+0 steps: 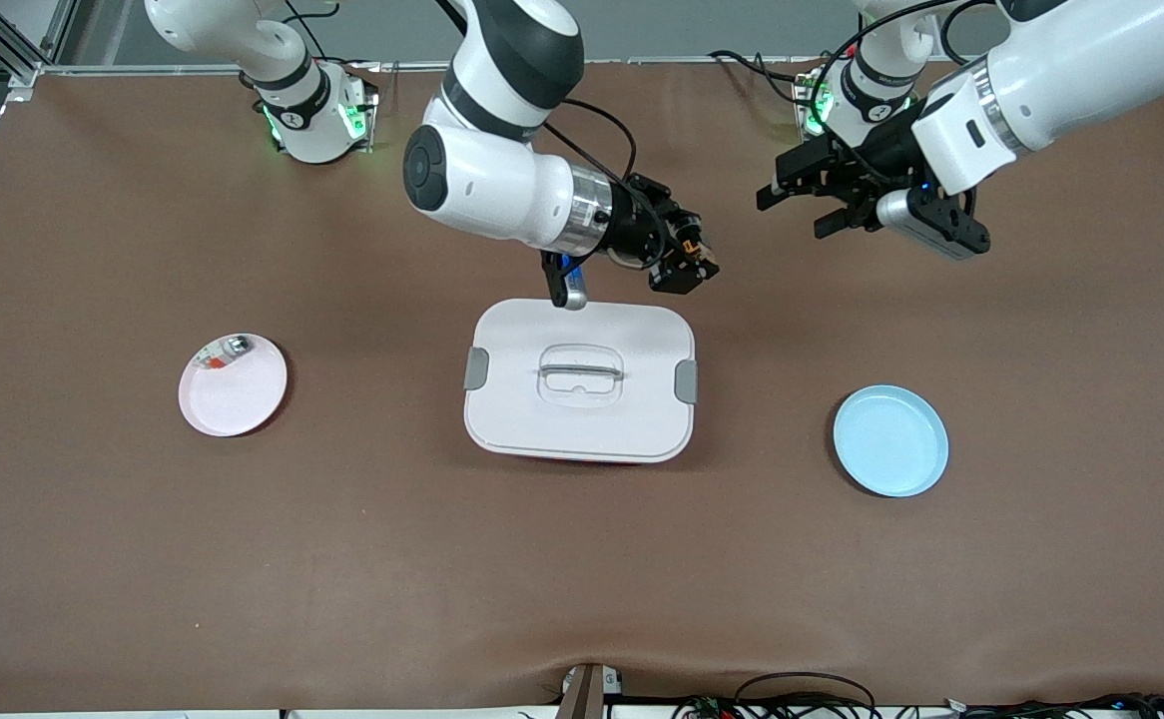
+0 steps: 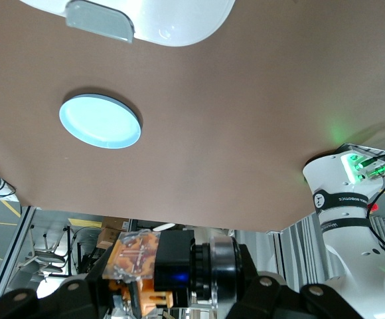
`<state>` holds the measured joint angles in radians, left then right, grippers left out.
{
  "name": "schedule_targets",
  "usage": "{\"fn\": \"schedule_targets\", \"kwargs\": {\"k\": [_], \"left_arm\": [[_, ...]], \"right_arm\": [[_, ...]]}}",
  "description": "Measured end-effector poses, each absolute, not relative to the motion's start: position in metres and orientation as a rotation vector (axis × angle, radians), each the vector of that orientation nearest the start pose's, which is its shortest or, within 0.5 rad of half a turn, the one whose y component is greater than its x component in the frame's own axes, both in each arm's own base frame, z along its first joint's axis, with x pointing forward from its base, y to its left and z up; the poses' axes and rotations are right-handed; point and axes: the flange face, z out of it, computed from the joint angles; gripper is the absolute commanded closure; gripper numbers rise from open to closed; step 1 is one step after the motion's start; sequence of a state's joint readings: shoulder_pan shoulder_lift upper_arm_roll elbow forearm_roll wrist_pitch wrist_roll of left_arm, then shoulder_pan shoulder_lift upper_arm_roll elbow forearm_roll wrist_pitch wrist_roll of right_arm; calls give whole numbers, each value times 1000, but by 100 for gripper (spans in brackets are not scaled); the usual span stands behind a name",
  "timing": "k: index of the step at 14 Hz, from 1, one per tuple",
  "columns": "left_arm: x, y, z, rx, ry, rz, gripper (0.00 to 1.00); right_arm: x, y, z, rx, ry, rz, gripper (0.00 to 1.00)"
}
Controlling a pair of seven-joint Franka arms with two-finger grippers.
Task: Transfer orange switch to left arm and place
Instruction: 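Hold the switch with the right gripper while the left gripper approaches it, then close the left gripper on the switch and open the right gripper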
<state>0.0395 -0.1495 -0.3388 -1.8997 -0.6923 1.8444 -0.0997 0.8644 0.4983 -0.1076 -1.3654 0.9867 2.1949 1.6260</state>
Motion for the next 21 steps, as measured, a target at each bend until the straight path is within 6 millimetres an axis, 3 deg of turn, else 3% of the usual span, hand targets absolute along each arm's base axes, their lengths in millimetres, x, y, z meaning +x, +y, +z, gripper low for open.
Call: {"fn": "schedule_targets", "kwargs": {"k": [5, 10, 15, 21], "left_arm": [[488, -210, 555, 2417, -132, -47, 13], [493, -209, 543, 2376, -85, 22, 15], [489, -242, 534, 2369, -39, 39, 21], [491, -250, 520, 2373, -34, 13, 25]], "right_arm": [[506, 539, 482, -1905, 1475, 848, 61], [506, 539, 484, -1904, 1473, 848, 61], [506, 540, 487, -1902, 1467, 846, 61], [507, 540, 486, -1903, 1468, 847, 61]]}}
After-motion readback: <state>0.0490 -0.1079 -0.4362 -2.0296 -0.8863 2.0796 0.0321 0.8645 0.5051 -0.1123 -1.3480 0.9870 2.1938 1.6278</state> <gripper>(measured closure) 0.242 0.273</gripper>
